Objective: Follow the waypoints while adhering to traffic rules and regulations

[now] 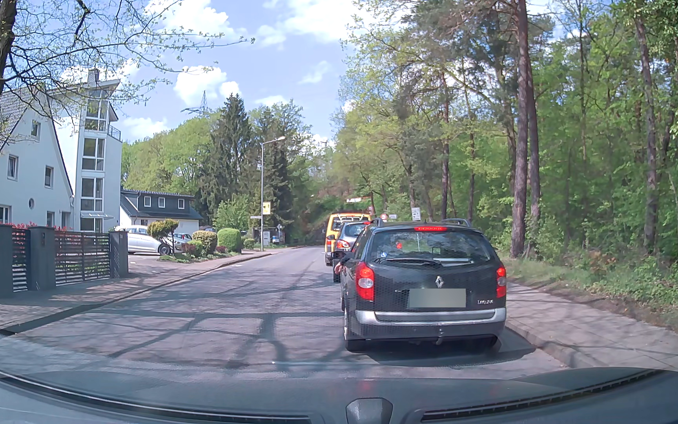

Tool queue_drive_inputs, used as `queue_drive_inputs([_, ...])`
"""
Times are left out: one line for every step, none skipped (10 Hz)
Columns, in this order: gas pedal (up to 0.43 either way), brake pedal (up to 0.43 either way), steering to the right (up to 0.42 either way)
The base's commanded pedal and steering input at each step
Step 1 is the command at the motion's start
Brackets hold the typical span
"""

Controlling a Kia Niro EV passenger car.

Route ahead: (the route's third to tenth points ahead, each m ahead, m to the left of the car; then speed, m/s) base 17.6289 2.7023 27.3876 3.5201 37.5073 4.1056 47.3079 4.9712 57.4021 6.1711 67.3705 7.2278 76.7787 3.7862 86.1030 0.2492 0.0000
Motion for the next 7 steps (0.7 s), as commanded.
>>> queue_drive_inputs([0.000,0.159,0.001])
queue_drive_inputs([0.000,0.159,0.002])
queue_drive_inputs([0.000,0.159,0.001])
queue_drive_inputs([0.000,0.159,0.001])
queue_drive_inputs([0.000,0.159,0.001])
queue_drive_inputs([0.000,0.159,0.001])
queue_drive_inputs([0.000,0.159,0.001])
